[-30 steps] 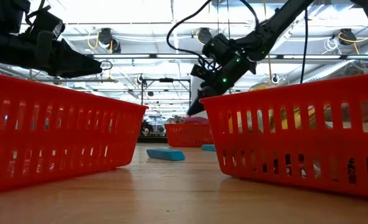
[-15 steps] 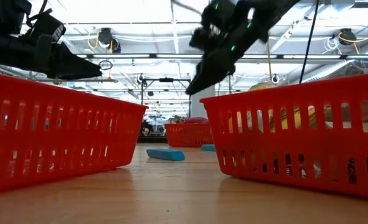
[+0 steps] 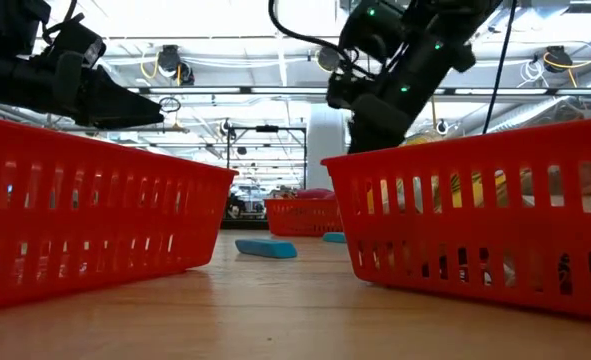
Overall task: Pick & Place School Supplies
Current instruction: Put the blue eraser into the bottom left red basket
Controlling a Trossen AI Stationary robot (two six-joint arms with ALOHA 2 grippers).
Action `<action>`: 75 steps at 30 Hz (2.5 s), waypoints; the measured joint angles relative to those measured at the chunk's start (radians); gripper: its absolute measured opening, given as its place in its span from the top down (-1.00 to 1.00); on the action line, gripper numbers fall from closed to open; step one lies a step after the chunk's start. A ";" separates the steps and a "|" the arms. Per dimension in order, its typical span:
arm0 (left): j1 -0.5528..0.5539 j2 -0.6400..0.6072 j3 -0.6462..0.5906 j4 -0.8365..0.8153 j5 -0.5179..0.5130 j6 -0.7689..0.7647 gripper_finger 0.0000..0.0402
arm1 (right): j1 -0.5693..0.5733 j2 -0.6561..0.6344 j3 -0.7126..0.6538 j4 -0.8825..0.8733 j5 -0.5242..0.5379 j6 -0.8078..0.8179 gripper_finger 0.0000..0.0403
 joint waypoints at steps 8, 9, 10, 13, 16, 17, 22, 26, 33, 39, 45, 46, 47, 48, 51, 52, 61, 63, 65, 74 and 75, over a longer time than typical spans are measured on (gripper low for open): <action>0.000 0.000 0.000 0.001 0.001 -0.002 -0.46 | -0.099 0.035 -0.008 0.034 -0.094 0.049 -0.16; 0.000 0.000 0.000 0.002 0.001 -0.002 -0.46 | -0.104 0.037 -0.012 0.029 -0.108 0.054 -0.16; 0.000 0.000 0.000 0.002 0.001 -0.002 -0.46 | -0.105 0.037 -0.018 0.017 -0.113 0.055 -0.16; 0.000 0.000 0.000 0.001 0.001 -0.002 -0.46 | -0.101 0.039 -0.019 0.026 -0.136 0.069 -0.16; 0.000 0.000 0.000 0.000 0.001 -0.002 -0.46 | -0.091 0.036 -0.018 0.026 -0.138 0.080 -0.16; 0.000 0.000 0.000 0.001 0.001 -0.002 -0.46 | -0.088 0.038 -0.018 0.023 -0.137 0.081 -0.16; 0.000 0.000 0.000 0.001 0.002 -0.002 -0.46 | -0.086 0.054 -0.018 0.035 -0.140 0.092 -0.16; 0.000 0.000 0.000 0.001 0.010 -0.010 -0.46 | -0.085 0.114 -0.019 0.051 -0.187 0.100 -0.16; 0.000 0.000 0.000 -0.003 0.024 -0.024 -0.46 | -0.073 0.176 -0.016 0.090 -0.184 0.095 -0.16; 0.000 0.000 0.000 -0.005 0.023 -0.024 -0.46 | -0.069 0.177 -0.016 0.080 -0.177 0.081 -0.07; 0.000 0.000 0.000 -0.009 0.023 -0.026 -0.46 | -0.046 0.179 -0.016 0.054 -0.094 0.043 0.15; 0.000 0.000 0.000 -0.009 0.022 -0.026 -0.46 | -0.046 0.179 -0.016 0.054 -0.096 0.043 0.16; 0.000 0.000 0.000 -0.009 0.022 -0.026 -0.46 | -0.046 0.179 -0.016 0.053 -0.099 0.043 0.16; 0.000 0.000 0.000 -0.009 0.022 -0.026 -0.46 | -0.046 0.179 -0.016 0.053 -0.099 0.044 0.16; 0.000 0.000 0.000 -0.009 0.022 -0.028 -0.46 | -0.046 0.179 -0.016 0.049 -0.099 0.041 0.12; 0.000 0.000 0.000 -0.009 0.022 -0.028 -0.46 | -0.046 0.179 -0.016 0.049 -0.100 0.034 0.13; 0.000 0.000 0.000 -0.009 0.019 -0.028 -0.46 | -0.030 0.179 -0.017 0.047 -0.083 -0.010 0.78; 0.000 0.000 0.000 -0.009 0.018 -0.028 -0.46 | -0.013 0.179 -0.017 0.055 -0.054 -0.013 0.78; 0.000 0.000 0.000 -0.009 0.018 -0.028 -0.46 | 0.011 0.176 -0.018 0.069 -0.020 -0.027 0.78; 0.000 0.000 0.000 -0.009 0.018 -0.030 -0.46 | 0.152 0.072 -0.022 0.198 0.010 -0.087 0.78; 0.000 0.000 0.000 -0.009 0.018 -0.030 -0.46 | 0.165 0.062 -0.021 0.225 0.014 -0.099 0.78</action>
